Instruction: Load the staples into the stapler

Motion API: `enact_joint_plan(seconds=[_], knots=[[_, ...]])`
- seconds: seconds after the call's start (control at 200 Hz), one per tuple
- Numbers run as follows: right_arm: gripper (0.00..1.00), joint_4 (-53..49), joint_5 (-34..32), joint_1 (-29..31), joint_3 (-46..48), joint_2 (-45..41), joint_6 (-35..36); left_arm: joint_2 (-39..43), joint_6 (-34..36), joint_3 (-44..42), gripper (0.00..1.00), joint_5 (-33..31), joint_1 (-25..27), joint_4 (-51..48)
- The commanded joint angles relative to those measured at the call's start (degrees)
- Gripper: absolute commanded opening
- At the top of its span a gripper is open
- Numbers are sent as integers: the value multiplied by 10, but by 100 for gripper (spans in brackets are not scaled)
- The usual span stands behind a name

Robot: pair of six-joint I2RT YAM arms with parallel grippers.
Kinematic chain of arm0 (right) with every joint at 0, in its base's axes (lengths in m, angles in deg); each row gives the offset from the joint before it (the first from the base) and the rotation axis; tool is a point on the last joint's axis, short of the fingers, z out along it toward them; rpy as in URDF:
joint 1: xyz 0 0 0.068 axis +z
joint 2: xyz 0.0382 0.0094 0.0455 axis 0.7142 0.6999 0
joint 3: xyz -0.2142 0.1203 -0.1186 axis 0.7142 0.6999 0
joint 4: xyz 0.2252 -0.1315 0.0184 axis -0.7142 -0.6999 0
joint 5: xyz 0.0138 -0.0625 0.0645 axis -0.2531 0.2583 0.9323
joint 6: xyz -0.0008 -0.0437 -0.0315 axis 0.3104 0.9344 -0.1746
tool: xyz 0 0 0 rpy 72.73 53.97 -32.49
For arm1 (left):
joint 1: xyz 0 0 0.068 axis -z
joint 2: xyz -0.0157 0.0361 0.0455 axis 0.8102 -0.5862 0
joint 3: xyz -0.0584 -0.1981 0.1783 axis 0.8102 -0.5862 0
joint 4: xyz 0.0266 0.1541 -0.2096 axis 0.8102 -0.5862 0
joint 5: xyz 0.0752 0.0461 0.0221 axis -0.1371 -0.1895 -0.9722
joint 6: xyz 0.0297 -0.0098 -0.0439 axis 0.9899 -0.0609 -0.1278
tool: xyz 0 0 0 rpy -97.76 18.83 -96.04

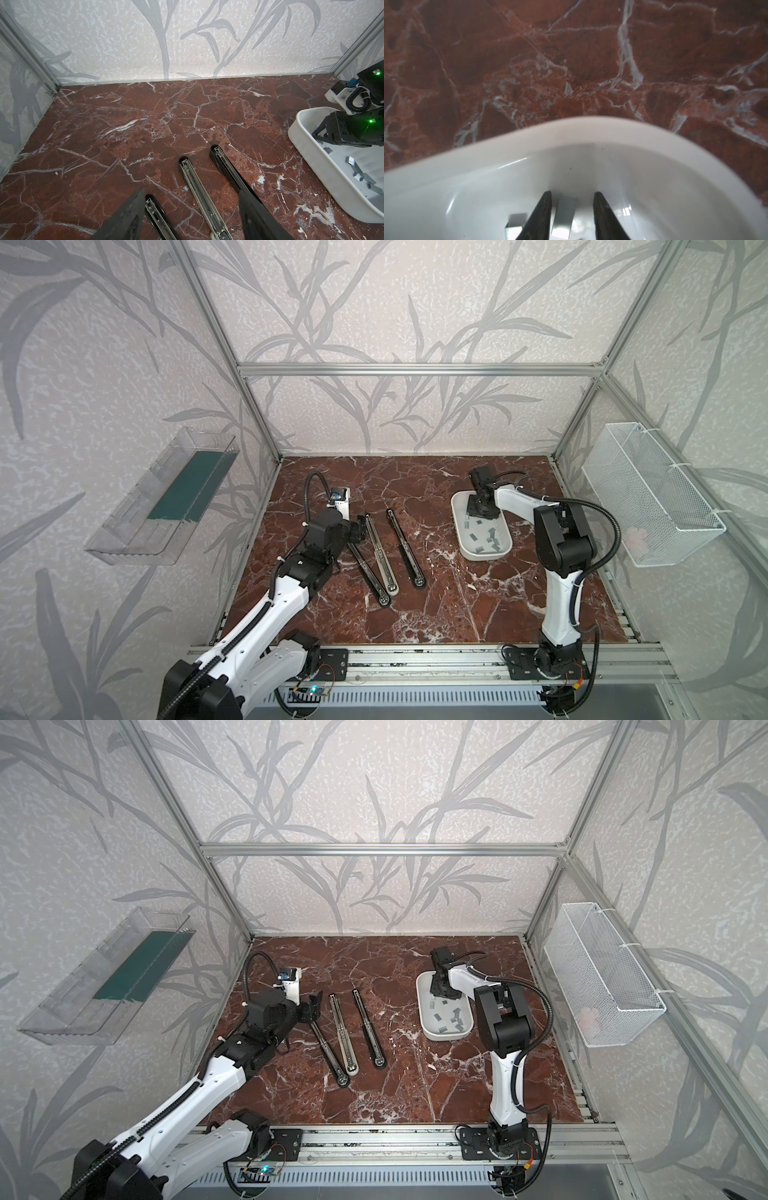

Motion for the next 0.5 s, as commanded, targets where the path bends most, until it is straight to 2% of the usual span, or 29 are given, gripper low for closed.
enact_joint_plan(seconds=[0.0, 0.245, 0.495], knots=[[31, -9, 11, -3, -20, 15, -13, 12, -7, -5, 73, 0, -2, 9], [23, -14, 29, -2, -24, 21, -20, 11, -7, -7, 73, -2, -2, 11], [26, -23, 4, 7, -4, 3, -7, 8, -7, -6, 73, -1, -2, 13]])
